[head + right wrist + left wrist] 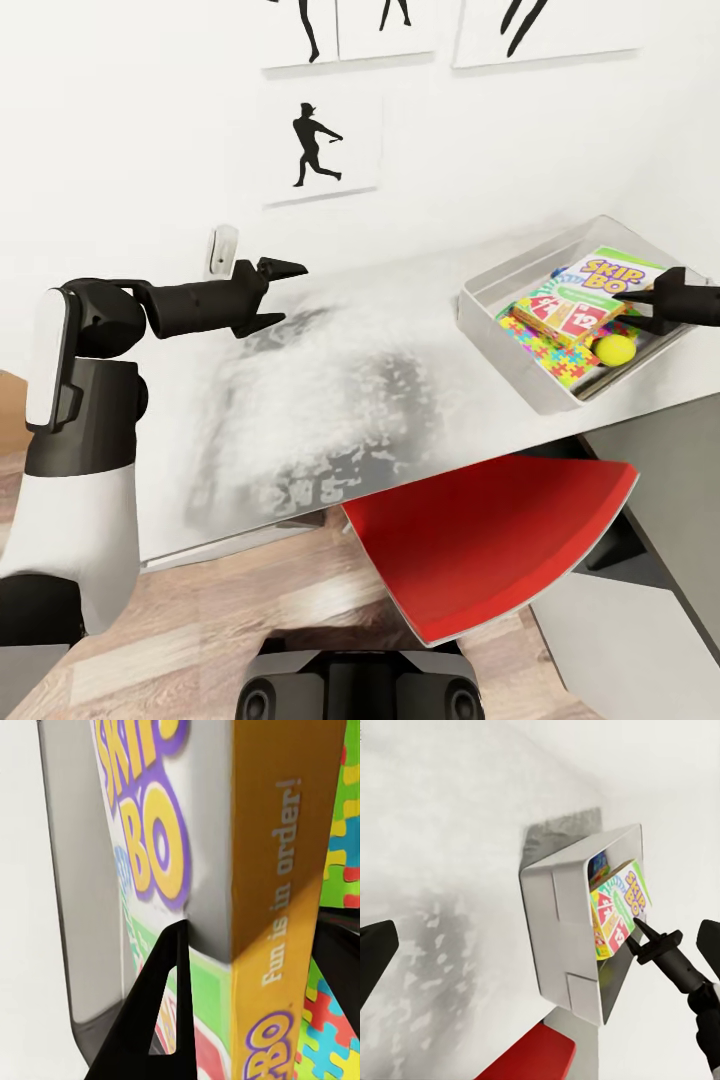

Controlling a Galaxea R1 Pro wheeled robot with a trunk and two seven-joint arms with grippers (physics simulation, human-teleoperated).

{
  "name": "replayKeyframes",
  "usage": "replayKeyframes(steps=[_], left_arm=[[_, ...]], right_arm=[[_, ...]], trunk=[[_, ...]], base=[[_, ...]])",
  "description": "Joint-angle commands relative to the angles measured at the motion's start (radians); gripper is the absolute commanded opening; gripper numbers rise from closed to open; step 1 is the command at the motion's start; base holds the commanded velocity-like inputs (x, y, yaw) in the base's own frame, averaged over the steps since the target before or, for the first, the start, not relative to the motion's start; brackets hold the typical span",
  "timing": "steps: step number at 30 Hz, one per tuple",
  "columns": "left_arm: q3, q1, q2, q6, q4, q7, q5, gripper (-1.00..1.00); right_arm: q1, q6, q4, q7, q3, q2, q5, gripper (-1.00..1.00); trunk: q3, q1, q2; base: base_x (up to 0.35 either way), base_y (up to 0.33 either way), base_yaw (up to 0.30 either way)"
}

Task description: Put all the toys in the child's room - the three board games (two on the bed and one on the table), the two jigsaw puzzles on the table, and the tennis ball on the table - inside the toy box on the table in the child's room.

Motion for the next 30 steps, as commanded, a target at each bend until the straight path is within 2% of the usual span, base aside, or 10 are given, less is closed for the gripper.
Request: replayKeyframes(steps=[1,30], left_arm=[[0.000,-0.001,0.000,0.000,-0.001,0.011,0.009,1.00],[0.000,-0.002,-0.002,0.000,-0.001,0.012,0.007,1.00]], right_arm=[[-0.001,0.003,0.000,0.008,-0.004,-0.001,0.010,-1.00],[0.002,0.003,-0.002,0.010,-0.002,-0.003,0.009,-1.00]], trunk=[[-0.001,0.001,-0.002],[-0.001,0.001,-0.002]], base=[[0.000,0.000,0.004],[0.000,0.000,0.001]])
